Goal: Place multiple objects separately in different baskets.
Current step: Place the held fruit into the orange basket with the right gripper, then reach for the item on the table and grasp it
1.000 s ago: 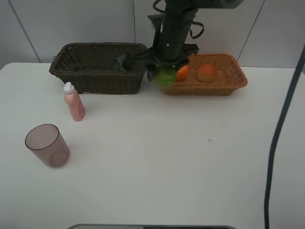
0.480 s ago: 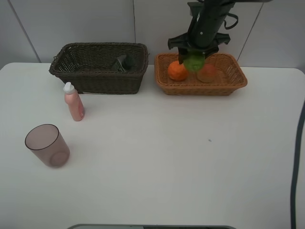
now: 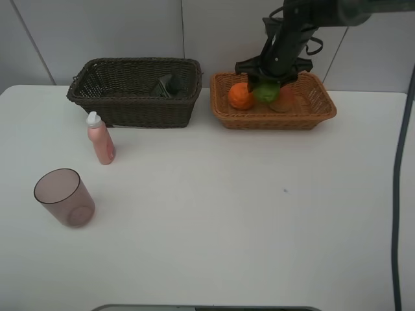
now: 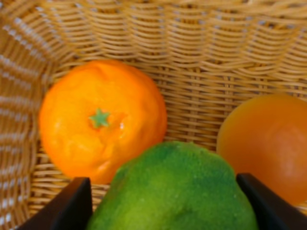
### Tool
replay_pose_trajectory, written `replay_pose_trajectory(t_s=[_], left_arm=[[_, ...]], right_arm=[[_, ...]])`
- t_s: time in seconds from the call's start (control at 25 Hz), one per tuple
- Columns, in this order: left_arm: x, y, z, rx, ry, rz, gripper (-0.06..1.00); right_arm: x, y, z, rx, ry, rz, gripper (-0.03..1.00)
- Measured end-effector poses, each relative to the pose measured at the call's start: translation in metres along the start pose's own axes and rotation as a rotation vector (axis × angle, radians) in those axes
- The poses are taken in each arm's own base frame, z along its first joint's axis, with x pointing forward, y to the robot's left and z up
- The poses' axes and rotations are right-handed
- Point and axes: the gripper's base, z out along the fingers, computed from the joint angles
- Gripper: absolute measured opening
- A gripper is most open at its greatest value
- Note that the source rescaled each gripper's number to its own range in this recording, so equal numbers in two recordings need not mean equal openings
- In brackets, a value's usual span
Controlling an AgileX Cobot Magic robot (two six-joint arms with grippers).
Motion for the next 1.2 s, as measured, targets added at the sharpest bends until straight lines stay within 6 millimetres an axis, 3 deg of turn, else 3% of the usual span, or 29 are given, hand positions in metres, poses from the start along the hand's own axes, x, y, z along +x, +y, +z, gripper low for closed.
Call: replay_pose_trajectory(t_s=[0.16, 0.52, 0.92, 1.2], left_arm=[[0.000, 0.000, 0.000, 0.000, 0.000, 0.000, 0.95], [0.000, 0.000, 0.000, 0.000, 0.000, 0.000, 0.95], [0.000, 0.000, 0.000, 0.000, 0.000, 0.000, 0.95], [0.000, 0.000, 0.000, 0.000, 0.000, 0.000, 0.95]], right_arm=[[0.003, 0.001, 0.011, 0.000, 0.012, -0.001, 0.40], [0.003, 0.001, 0.012, -0.003, 0.006, -0.001, 0.40], [0.001, 0.001, 0.008, -0.004, -0.003, 0.000, 0.72], [-0.007, -0.002, -0.019, -0.007, -0.040, 0.006, 0.79]])
